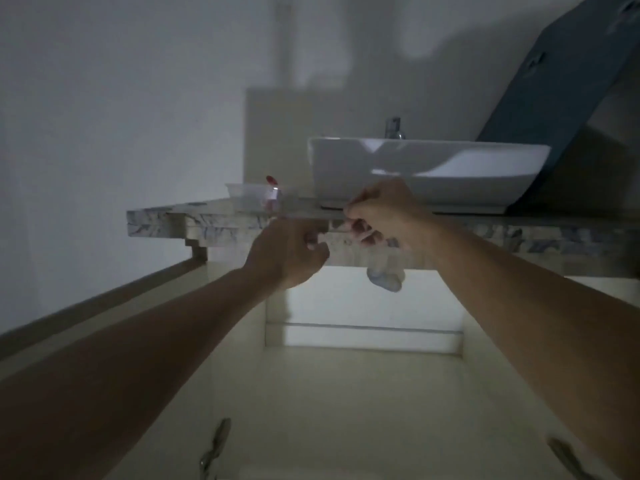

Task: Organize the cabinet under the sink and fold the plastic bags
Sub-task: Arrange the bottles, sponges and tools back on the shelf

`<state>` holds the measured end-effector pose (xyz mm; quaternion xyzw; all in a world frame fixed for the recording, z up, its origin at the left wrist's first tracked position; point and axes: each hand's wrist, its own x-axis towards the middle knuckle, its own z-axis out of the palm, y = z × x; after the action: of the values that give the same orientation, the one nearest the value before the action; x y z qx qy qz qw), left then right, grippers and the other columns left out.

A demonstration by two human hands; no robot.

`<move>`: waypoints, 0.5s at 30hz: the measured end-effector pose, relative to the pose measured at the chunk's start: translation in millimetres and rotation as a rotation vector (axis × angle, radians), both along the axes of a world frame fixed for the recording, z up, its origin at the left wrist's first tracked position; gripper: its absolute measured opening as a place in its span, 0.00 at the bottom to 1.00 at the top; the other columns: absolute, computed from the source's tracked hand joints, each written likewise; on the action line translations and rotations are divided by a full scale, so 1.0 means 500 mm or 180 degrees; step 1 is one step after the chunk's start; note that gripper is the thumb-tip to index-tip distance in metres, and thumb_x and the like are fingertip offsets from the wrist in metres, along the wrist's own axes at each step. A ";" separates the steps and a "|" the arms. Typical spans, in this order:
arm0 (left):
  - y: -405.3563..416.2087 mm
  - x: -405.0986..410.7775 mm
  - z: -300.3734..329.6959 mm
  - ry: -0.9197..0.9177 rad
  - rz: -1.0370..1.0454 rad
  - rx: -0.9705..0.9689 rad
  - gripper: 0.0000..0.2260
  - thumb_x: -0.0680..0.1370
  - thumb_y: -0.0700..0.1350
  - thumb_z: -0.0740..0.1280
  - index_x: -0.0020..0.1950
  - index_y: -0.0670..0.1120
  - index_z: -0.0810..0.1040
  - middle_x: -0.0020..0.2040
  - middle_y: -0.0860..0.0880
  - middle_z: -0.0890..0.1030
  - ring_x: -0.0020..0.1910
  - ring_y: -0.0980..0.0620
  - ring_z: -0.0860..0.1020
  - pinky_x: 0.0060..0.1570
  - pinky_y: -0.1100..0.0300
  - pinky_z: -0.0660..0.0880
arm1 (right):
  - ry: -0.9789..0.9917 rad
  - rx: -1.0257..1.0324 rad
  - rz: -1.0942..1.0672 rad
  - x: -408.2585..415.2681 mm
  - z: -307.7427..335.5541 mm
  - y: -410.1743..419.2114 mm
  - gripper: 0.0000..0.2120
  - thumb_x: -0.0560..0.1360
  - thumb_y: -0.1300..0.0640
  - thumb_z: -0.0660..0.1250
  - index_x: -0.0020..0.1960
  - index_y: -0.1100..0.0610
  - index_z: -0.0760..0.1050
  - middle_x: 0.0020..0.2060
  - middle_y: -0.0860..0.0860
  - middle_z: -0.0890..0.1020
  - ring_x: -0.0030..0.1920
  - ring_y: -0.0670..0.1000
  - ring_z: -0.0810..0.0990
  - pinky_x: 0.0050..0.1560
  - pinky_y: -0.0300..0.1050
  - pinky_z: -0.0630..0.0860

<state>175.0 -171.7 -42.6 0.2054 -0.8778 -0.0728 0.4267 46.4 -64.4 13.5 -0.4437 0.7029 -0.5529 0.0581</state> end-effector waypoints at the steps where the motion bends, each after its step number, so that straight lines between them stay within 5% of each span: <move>1: 0.019 -0.018 -0.009 -0.0524 -0.0135 0.0042 0.06 0.72 0.48 0.68 0.38 0.48 0.77 0.38 0.53 0.80 0.42 0.49 0.80 0.43 0.58 0.76 | 0.0100 0.0197 -0.0020 -0.015 -0.012 0.030 0.01 0.74 0.66 0.70 0.43 0.65 0.80 0.35 0.60 0.84 0.30 0.52 0.82 0.30 0.44 0.79; 5: 0.070 -0.101 -0.075 -0.1843 -0.0416 0.0489 0.10 0.71 0.53 0.73 0.44 0.48 0.82 0.43 0.52 0.83 0.45 0.54 0.79 0.50 0.54 0.78 | 0.0154 0.1018 -0.0215 -0.105 -0.079 0.140 0.06 0.73 0.67 0.70 0.49 0.68 0.80 0.42 0.63 0.85 0.35 0.54 0.83 0.34 0.47 0.82; 15: 0.238 -0.347 -0.342 -0.3117 -0.1085 0.0880 0.15 0.69 0.57 0.75 0.50 0.51 0.80 0.50 0.53 0.82 0.50 0.53 0.80 0.55 0.56 0.78 | -0.0579 0.2557 -0.0491 -0.340 -0.379 0.385 0.10 0.73 0.64 0.71 0.53 0.64 0.80 0.48 0.60 0.84 0.44 0.57 0.84 0.46 0.54 0.83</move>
<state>1.3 -52.5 -213.7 0.1241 -0.9772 -0.1517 -0.0817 -123.7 128.3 -175.9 -0.2813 0.8858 -0.2744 0.2468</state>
